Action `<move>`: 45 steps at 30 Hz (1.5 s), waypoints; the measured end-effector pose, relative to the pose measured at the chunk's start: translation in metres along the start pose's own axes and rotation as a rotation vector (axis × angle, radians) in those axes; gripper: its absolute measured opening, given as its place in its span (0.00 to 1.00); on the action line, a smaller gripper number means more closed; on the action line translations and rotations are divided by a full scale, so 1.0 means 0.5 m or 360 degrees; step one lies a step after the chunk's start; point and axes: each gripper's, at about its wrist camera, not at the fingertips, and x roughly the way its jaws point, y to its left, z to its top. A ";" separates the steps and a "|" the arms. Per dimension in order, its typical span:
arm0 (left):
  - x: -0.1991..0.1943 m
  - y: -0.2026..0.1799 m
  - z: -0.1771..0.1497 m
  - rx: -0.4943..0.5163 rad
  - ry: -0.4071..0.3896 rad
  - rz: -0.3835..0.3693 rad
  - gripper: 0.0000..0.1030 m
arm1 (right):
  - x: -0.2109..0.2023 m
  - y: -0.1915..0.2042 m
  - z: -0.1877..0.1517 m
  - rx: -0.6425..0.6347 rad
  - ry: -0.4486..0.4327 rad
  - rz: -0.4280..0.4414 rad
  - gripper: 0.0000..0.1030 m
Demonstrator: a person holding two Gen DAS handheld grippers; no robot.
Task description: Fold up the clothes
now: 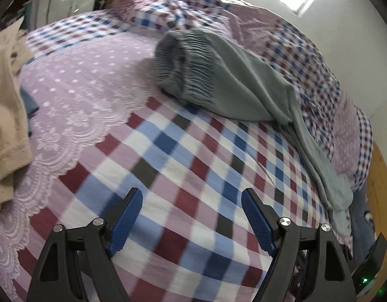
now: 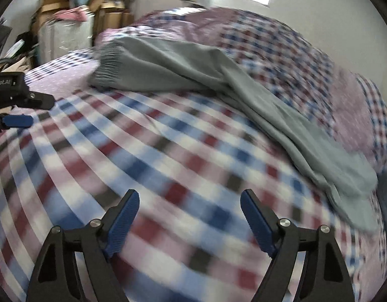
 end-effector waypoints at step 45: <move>-0.027 0.185 0.086 -0.0424 0.0019 -0.0272 0.82 | 0.078 0.137 0.363 -0.0140 -0.0393 0.0103 0.18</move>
